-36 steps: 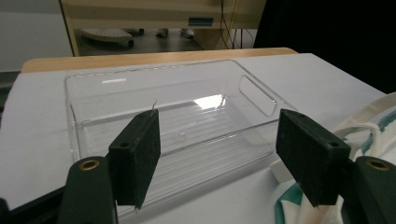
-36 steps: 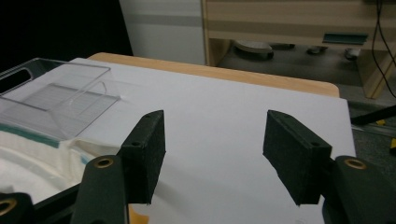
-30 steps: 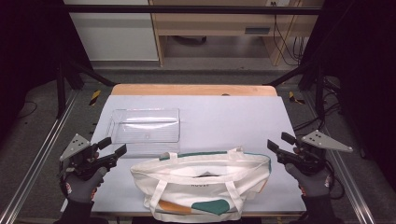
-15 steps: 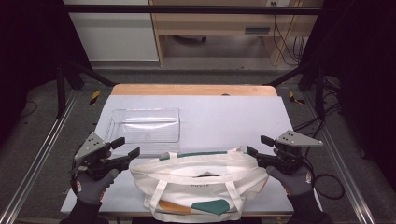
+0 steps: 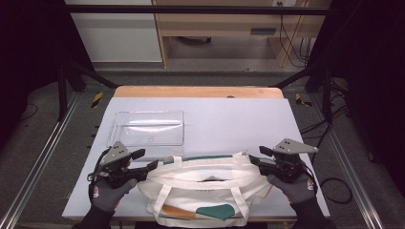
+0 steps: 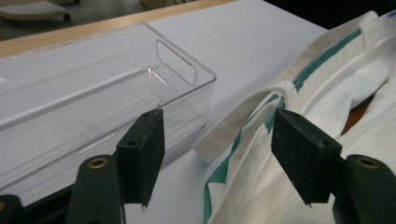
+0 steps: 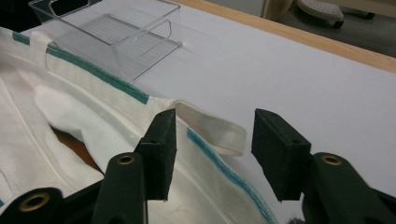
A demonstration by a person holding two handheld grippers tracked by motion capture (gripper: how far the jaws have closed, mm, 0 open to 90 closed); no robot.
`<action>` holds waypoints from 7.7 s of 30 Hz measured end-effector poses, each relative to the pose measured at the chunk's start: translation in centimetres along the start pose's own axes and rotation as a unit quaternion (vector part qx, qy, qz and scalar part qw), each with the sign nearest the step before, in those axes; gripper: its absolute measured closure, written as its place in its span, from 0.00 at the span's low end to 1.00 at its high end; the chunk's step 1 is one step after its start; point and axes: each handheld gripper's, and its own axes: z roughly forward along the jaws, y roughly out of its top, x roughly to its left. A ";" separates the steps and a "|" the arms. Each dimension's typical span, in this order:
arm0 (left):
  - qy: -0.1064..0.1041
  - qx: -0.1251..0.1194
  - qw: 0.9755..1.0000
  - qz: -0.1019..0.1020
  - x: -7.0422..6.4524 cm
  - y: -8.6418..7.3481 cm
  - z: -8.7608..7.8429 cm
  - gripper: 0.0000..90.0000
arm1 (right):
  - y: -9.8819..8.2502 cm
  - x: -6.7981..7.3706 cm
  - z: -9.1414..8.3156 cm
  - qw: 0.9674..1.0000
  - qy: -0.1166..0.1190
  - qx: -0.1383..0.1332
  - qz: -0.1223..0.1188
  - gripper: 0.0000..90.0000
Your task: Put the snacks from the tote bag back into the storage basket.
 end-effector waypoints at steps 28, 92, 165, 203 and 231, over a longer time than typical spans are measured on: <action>-0.034 0.058 0.998 0.003 -0.2 -0.9 1.4 0.90 | -0.8 0.1 2.0 0.998 0.010 0.059 -0.036 0.86; 0.010 0.035 0.999 -0.024 -0.4 -1.7 4.2 0.87 | -1.7 5.8 6.0 0.994 0.033 0.083 -0.066 0.99; -0.007 0.119 0.992 0.039 -5.0 -0.2 7.4 0.95 | -3.8 9.0 4.3 0.993 0.101 0.052 -0.019 0.49; -0.015 0.108 0.994 0.020 -4.5 0.8 6.8 0.96 | -2.0 9.8 7.9 0.990 0.091 0.105 -0.021 1.00; 0.006 0.075 0.997 -0.037 -3.9 -0.6 7.9 0.78 | -5.8 10.1 5.7 0.984 0.132 0.117 -0.024 0.99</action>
